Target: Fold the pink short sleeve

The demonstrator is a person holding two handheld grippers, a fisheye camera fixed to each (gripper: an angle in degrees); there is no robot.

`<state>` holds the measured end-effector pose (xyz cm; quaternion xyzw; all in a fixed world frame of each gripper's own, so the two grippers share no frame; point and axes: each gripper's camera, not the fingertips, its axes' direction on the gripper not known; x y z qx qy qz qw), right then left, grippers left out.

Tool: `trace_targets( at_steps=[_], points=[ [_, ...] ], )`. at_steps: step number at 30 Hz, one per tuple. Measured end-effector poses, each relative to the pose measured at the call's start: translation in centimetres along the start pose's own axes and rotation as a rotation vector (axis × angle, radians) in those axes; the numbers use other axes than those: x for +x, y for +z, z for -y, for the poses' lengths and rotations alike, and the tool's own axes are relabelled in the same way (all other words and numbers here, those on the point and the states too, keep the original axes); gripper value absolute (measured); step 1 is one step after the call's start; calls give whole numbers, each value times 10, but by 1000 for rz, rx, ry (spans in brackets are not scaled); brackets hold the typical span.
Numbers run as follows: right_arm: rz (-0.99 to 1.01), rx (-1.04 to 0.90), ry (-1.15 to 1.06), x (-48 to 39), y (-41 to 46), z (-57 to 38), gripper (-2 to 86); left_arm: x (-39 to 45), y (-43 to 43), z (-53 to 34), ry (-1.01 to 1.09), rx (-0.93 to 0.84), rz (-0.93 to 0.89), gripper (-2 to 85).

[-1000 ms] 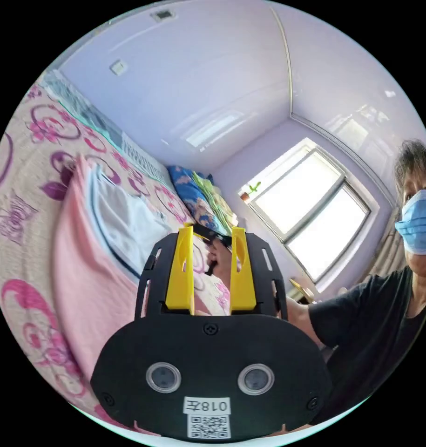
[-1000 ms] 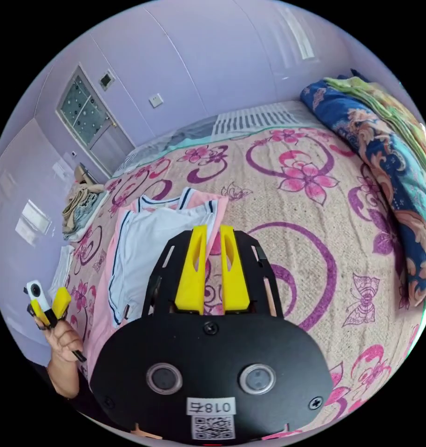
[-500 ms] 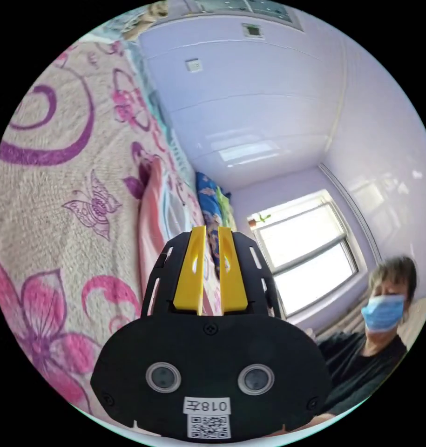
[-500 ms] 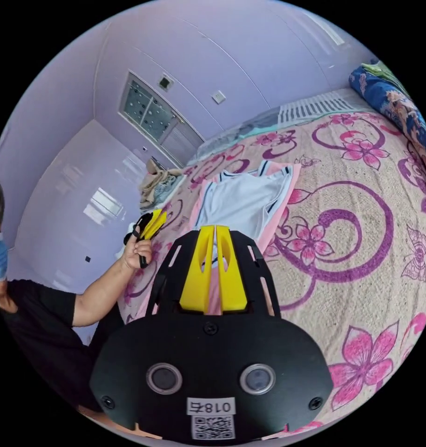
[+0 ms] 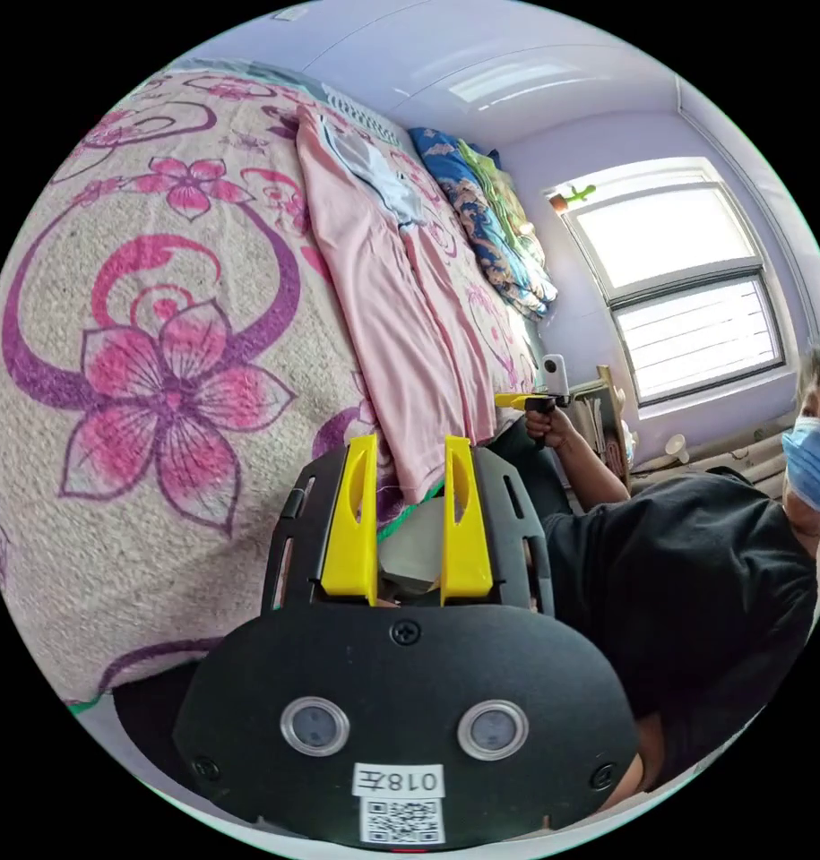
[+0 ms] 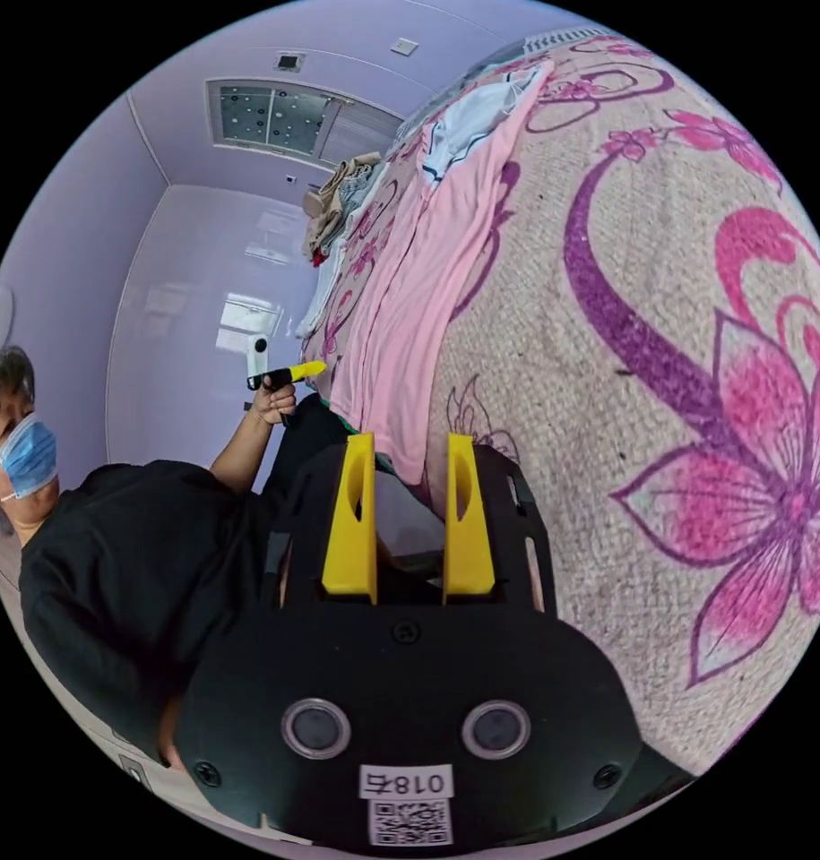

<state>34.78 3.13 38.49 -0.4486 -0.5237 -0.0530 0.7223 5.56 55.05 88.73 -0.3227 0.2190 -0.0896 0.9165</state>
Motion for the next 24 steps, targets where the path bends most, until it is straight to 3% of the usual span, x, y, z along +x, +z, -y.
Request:
trace_targets(
  at_steps=[3, 14, 24],
  points=[
    [109, 55, 39, 26, -2, -10, 107, -5, 25, 4, -37, -52, 15, 119],
    [207, -32, 11, 55, 15, -6, 100, -19, 45, 12, -89, -48, -156, 114],
    [272, 8, 34, 71, 15, -8, 113, -6, 58, 25, -8, -163, -93, 72]
  ],
)
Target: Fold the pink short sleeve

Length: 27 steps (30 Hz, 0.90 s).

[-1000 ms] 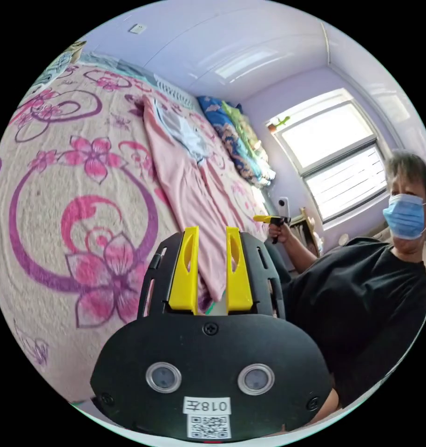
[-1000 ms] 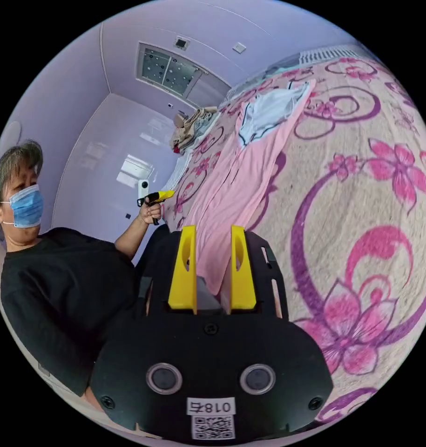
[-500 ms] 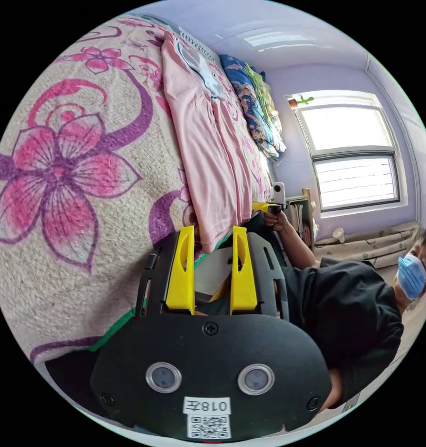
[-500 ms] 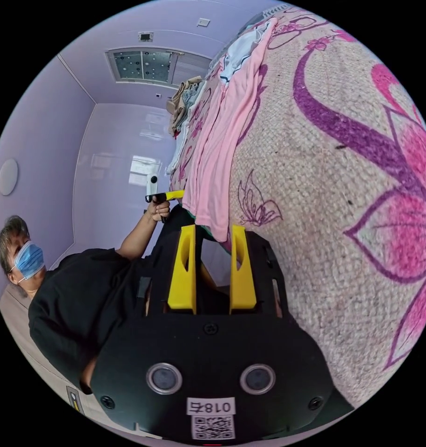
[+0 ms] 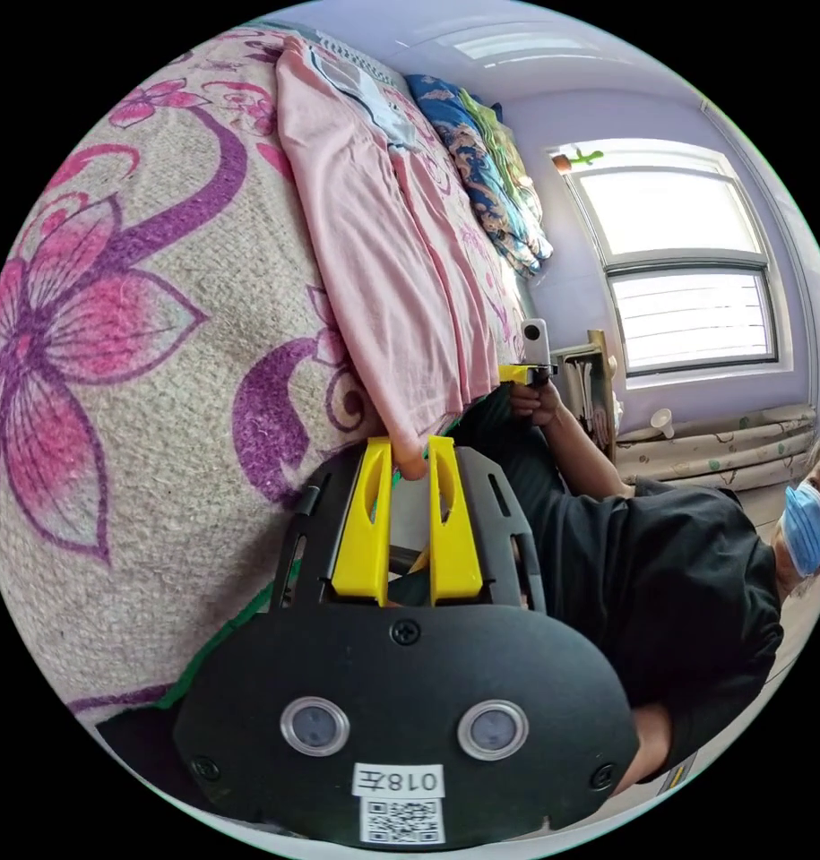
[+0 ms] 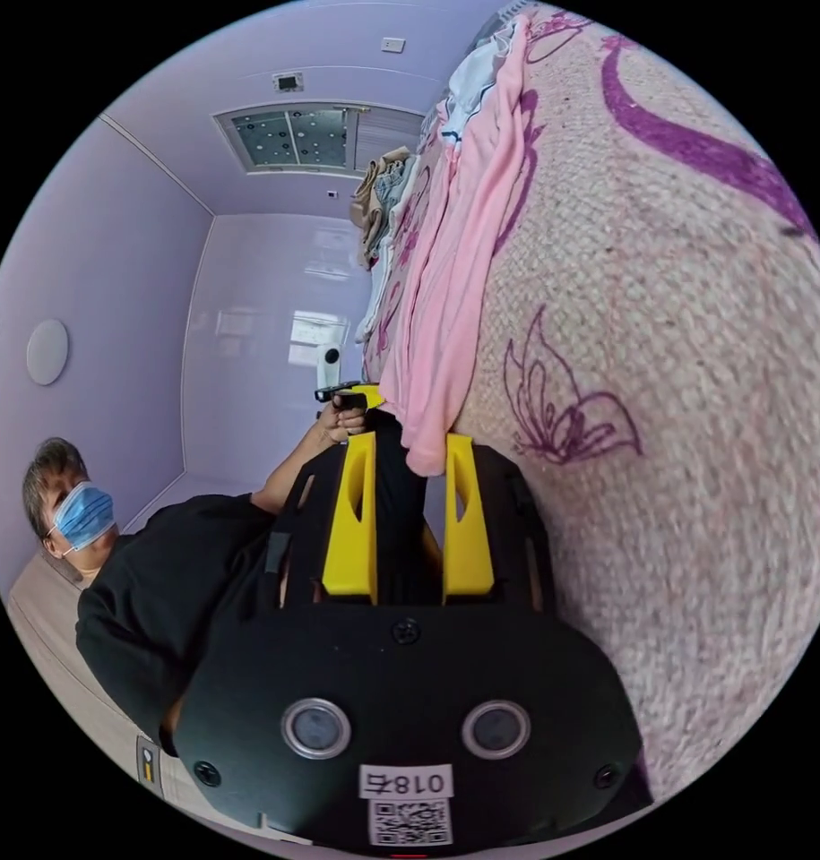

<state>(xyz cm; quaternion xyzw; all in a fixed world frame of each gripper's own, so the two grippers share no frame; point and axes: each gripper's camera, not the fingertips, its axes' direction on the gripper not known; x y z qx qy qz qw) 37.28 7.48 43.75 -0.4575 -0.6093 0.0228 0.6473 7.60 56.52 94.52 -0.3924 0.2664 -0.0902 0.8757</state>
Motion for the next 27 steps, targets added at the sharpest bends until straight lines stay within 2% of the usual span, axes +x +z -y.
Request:
trace_targets(
  at_steps=[4, 8, 13, 16, 19, 22, 27],
  points=[
    [-13, 67, 51, 8, -20, -13, 111, -8, 6, 3, -7, -16, -40, 81],
    [-36, 36, 57, 9, -12, -3, 100, -21, 0, 1, -27, 16, -114, 83],
    [-94, 15, 77, 6, -4, 6, 37, -30, -11, -8, -45, 74, -198, 97],
    [-103, 49, 91, 6, -8, 1, 19, -34, -22, -14, -65, 96, -176, 95],
    [-100, 71, 98, 7, -8, -1, 12, -35, -20, -9, -74, 75, -149, 78],
    [-104, 86, 97, 4, -8, -1, 8, -34, -15, -3, -114, 45, -95, 9],
    [-85, 119, 37, -16, -21, -11, 5, -23, -32, -21, -63, 110, -151, -8]
  ],
)
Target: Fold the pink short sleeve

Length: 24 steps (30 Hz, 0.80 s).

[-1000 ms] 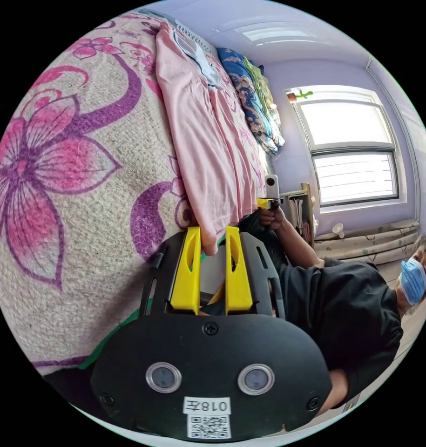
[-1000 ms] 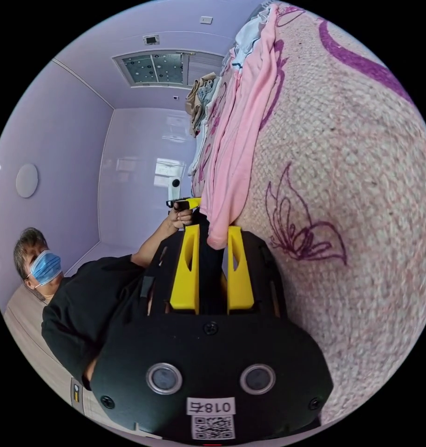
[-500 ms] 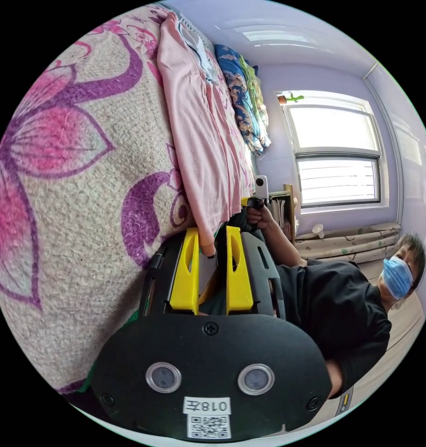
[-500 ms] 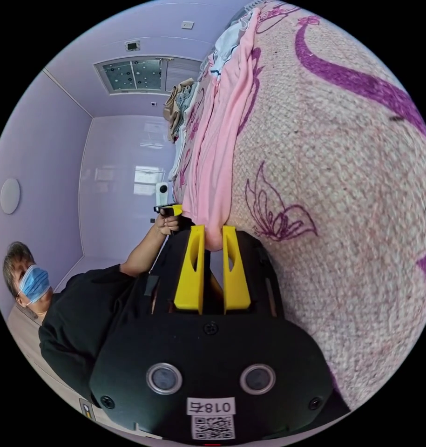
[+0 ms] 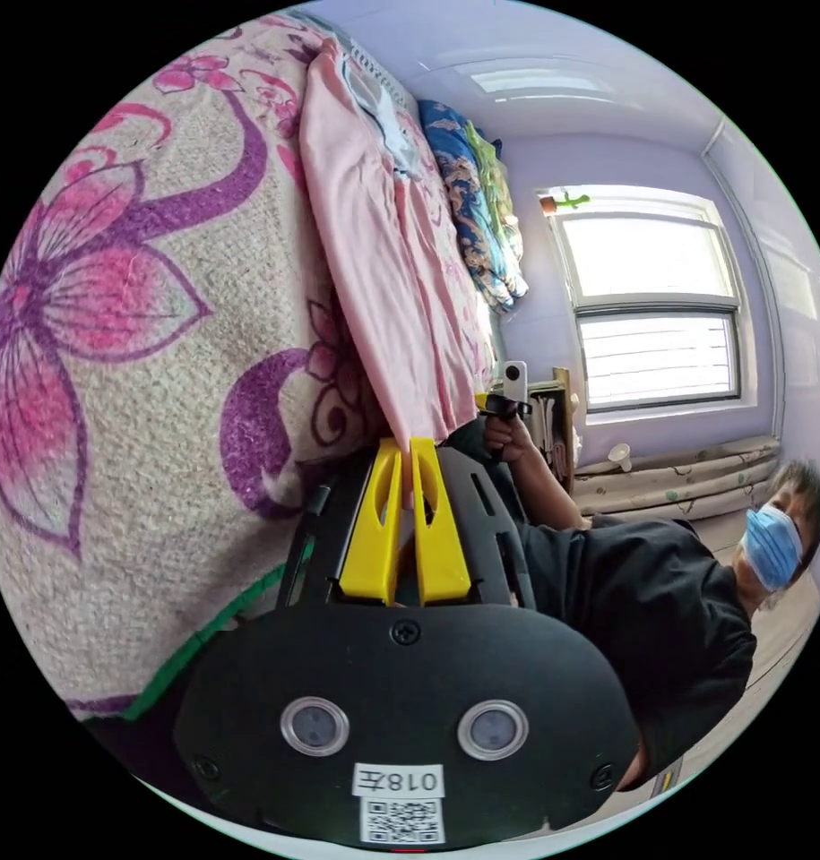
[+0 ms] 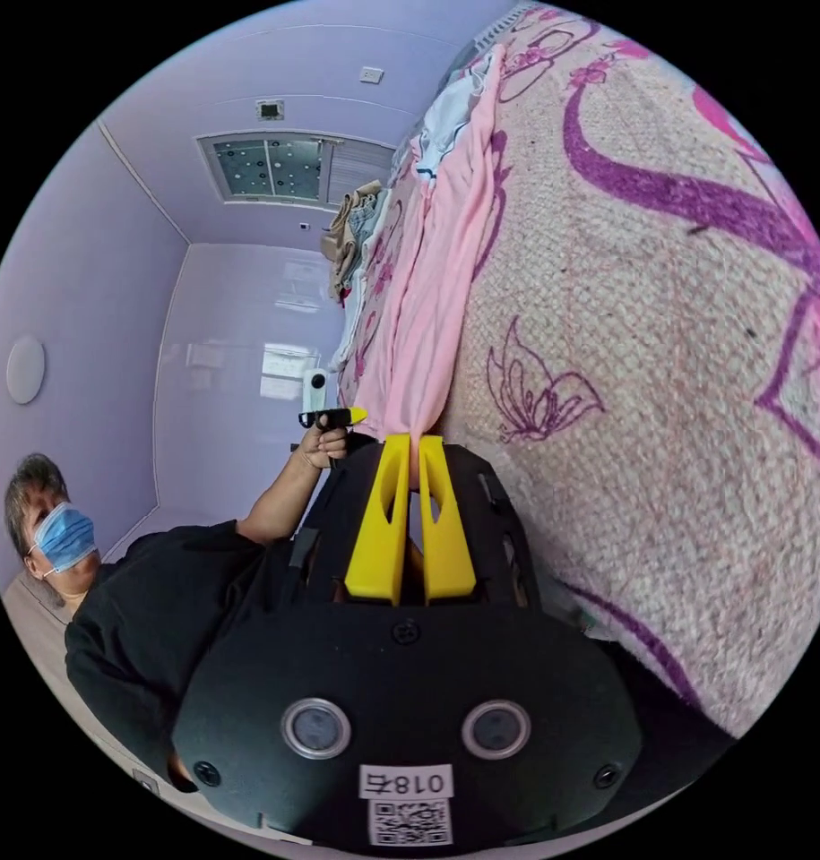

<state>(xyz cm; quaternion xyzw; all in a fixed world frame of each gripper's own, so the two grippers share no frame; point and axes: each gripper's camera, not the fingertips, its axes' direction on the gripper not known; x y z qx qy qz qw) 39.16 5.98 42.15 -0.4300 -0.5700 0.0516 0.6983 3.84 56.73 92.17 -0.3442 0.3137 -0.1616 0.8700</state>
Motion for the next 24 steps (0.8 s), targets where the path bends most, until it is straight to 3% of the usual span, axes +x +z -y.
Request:
trace_targets(
  at_steps=[8, 16, 20, 24],
  points=[
    [51, 11, -165, -66, -35, -24, 3, 73, -42, -52, 194, 57, -103, -9],
    [143, -55, -111, -107, -55, -72, 3, 92, -38, -113, 142, 31, -261, -9],
    [217, 28, -96, -105, -67, -35, 3, 70, -61, -61, 137, 169, -400, -9],
    [226, 130, -159, -114, -88, 66, 4, 63, -91, 38, 206, 207, -397, -9]
  ],
)
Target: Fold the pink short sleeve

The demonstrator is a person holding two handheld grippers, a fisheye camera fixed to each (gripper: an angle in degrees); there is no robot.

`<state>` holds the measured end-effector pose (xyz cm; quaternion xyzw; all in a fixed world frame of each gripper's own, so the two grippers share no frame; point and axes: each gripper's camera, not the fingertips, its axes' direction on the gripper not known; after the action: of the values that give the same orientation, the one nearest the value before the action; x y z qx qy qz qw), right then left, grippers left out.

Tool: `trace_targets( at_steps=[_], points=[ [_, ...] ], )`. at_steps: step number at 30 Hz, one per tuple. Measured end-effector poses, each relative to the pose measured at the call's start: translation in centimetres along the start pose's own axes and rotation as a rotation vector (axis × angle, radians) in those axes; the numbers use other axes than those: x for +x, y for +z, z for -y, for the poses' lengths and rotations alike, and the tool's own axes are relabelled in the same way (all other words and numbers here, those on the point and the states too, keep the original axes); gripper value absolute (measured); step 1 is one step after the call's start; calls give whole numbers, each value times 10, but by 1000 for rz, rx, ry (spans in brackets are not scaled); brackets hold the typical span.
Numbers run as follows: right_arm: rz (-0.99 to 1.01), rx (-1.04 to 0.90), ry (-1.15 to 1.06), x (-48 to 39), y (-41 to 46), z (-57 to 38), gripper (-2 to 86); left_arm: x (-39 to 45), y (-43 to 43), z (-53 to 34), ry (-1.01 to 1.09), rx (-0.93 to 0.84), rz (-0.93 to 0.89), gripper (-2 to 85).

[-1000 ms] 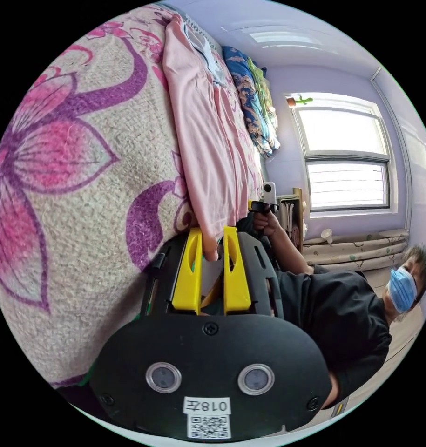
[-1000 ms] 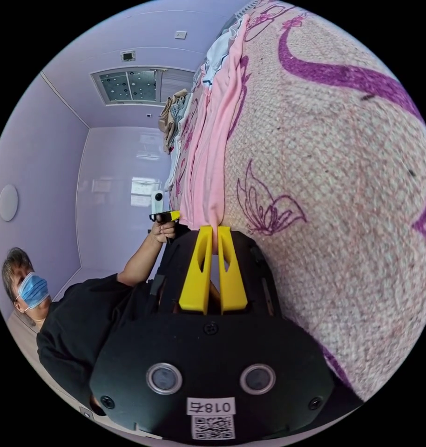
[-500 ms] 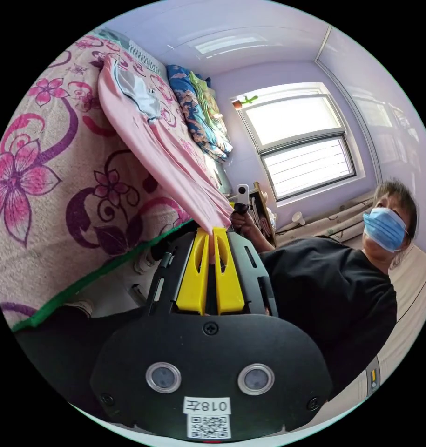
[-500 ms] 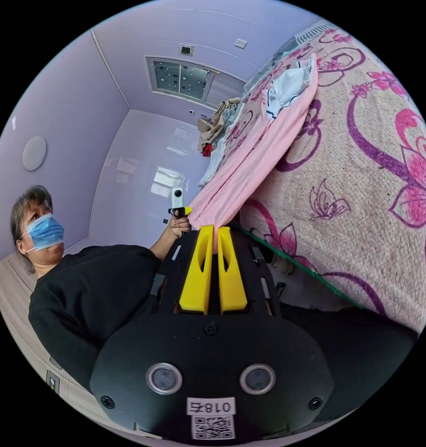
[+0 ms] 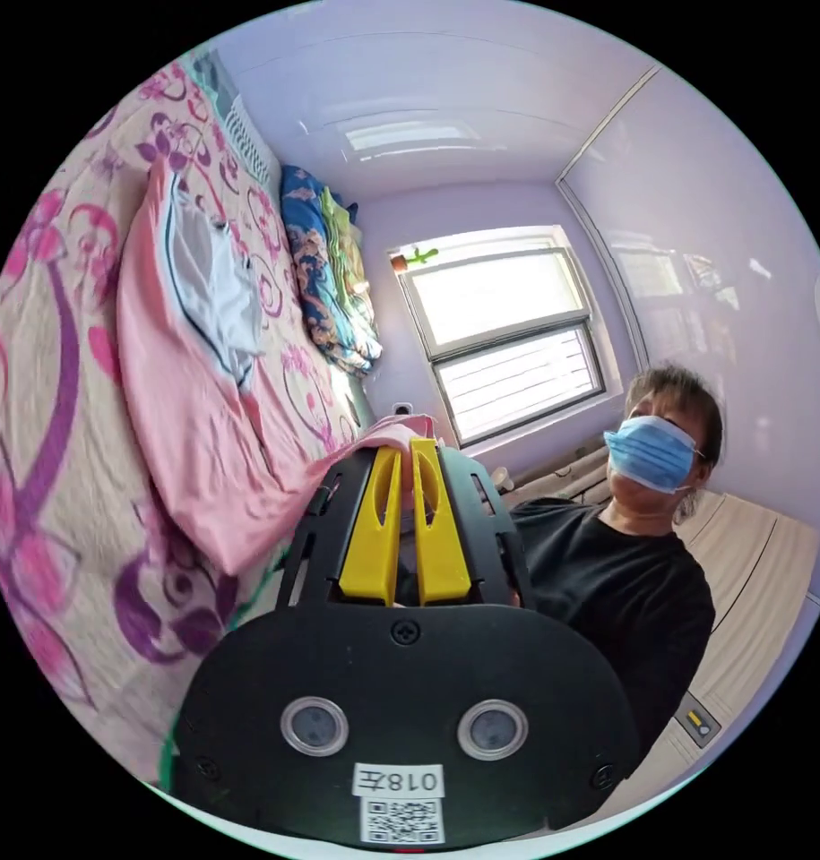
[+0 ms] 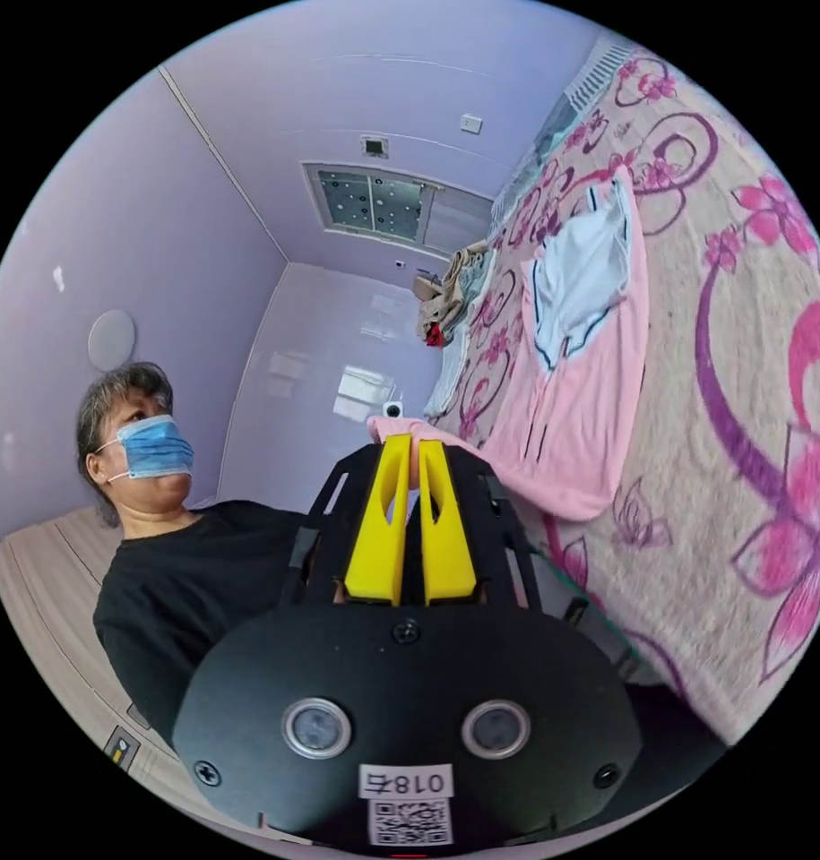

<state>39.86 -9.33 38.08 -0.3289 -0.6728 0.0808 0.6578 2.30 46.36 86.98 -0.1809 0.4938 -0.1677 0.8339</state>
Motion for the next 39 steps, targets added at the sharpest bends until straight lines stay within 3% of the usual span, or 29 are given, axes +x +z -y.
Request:
trace_targets(
  at_steps=[6, 10, 15, 17, 20, 24, 26, 28, 32, 36, 39],
  points=[
    [-91, 142, 43, 49, 0, 181, 5, -84, -23, 185, -22, 81, 36, -9],
    [-116, 186, 252, 133, 11, 270, 10, -182, -31, 244, -238, 165, 62, -7],
    [-113, 158, 326, 160, 21, 306, 30, -225, -37, 249, -348, 224, 44, 24],
    [-81, 145, 298, 156, 23, 317, 61, -225, -41, 258, -318, 248, -9, 121],
    [-15, 178, 306, 158, 25, 333, 107, -228, -48, 263, -319, 337, -50, 163],
    [72, 456, 286, 148, 3, 319, 92, -211, -73, 238, -240, 585, -68, 139],
    [25, 451, 183, 127, 5, 313, 77, -182, -69, 229, -80, 547, -18, 98],
    [-121, 276, 60, 101, 34, 317, 85, -163, -44, 233, 9, 390, 80, 88],
    [-361, 74, 57, 99, 85, 327, 93, -187, 14, 242, -123, 126, 440, 104],
    [-279, 133, -21, 85, 88, 322, 103, -172, 10, 234, -18, 226, 294, 111],
    [-442, 236, -181, 54, 80, 311, 113, -136, -8, 215, 150, 390, 400, 113]
  ],
)
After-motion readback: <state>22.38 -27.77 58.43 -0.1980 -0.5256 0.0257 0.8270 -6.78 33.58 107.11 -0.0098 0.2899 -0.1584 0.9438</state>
